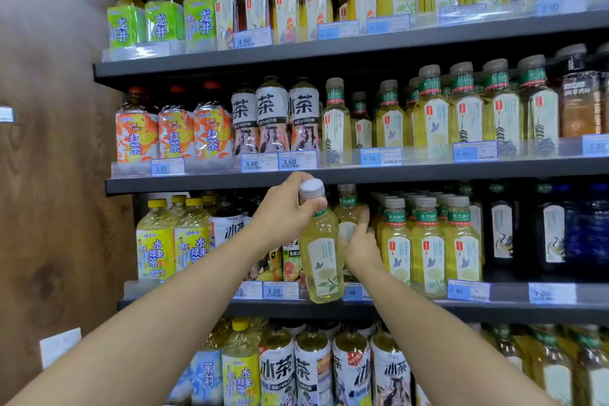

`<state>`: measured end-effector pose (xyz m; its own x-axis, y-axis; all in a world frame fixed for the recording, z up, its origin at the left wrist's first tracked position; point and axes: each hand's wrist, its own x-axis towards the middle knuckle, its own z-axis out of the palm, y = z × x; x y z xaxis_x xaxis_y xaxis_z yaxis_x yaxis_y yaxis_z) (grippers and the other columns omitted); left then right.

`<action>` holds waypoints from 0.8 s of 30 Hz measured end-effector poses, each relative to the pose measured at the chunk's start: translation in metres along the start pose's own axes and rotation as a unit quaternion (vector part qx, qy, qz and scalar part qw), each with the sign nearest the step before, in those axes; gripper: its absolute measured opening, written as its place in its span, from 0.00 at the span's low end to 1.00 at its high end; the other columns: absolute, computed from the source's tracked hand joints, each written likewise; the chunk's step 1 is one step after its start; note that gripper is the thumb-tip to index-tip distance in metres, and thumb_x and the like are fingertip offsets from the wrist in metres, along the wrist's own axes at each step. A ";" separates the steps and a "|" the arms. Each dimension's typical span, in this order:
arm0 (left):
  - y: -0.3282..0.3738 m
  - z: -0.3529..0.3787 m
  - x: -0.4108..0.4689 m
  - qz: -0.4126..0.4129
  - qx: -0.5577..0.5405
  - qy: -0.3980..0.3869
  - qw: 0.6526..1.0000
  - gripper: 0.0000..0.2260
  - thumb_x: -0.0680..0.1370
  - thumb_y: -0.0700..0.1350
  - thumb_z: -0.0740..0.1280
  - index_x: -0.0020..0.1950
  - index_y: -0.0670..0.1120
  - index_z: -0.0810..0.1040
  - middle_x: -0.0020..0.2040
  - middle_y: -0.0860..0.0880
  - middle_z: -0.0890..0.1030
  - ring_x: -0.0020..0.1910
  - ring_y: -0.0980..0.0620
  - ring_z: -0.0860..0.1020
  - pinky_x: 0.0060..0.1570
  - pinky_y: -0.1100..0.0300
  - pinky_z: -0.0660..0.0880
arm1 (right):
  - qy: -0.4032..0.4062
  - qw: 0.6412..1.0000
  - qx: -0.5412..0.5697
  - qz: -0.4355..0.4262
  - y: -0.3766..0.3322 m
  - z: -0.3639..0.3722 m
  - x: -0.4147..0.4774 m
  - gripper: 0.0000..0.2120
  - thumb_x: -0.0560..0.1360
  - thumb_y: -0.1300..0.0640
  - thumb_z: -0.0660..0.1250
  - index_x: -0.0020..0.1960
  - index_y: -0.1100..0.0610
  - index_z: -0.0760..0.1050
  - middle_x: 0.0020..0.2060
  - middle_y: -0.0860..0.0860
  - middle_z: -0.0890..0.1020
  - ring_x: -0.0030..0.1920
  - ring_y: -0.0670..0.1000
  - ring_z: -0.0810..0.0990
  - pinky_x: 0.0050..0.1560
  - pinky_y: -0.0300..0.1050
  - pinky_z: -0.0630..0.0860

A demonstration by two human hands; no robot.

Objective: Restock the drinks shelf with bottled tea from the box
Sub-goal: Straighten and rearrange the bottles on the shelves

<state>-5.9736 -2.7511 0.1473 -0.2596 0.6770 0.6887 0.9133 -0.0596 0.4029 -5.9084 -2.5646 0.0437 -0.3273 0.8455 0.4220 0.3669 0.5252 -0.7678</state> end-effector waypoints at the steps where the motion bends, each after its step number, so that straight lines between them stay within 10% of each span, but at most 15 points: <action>1: 0.000 0.000 0.000 0.000 0.000 -0.001 1.000 0.14 0.79 0.53 0.69 0.62 0.53 0.72 0.51 0.54 0.80 0.47 0.55 0.77 0.42 0.63 0.72 | 0.003 1.000 0.003 0.002 0.002 0.001 0.000 0.42 0.80 0.53 0.64 0.80 0.47 0.37 0.71 0.63 0.66 0.63 0.62 0.76 0.58 0.54 0.75; 18: -0.001 0.002 -0.003 -0.001 0.000 -0.005 1.000 0.13 0.79 0.54 0.69 0.62 0.55 0.72 0.50 0.55 0.80 0.47 0.56 0.77 0.43 0.60 0.73 | -0.033 0.994 0.023 0.102 0.009 0.003 0.004 0.48 0.72 0.49 0.74 0.79 0.56 0.46 0.59 0.59 0.78 0.51 0.57 0.81 0.42 0.47 0.80; 24: 0.004 0.001 -0.001 0.001 0.001 -0.008 1.000 0.12 0.79 0.53 0.69 0.61 0.55 0.72 0.50 0.54 0.81 0.47 0.55 0.78 0.42 0.60 0.73 | -0.065 0.993 -0.059 0.080 -0.003 -0.006 -0.003 0.51 0.72 0.43 0.71 0.79 0.59 0.42 0.65 0.61 0.75 0.61 0.61 0.78 0.56 0.53 0.76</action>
<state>-5.9697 -2.7509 0.1475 -0.2529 0.6884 0.6798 0.9144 -0.0596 0.4005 -5.9030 -2.5677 0.0478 -0.3642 0.9031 0.2276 0.5207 0.4000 -0.7542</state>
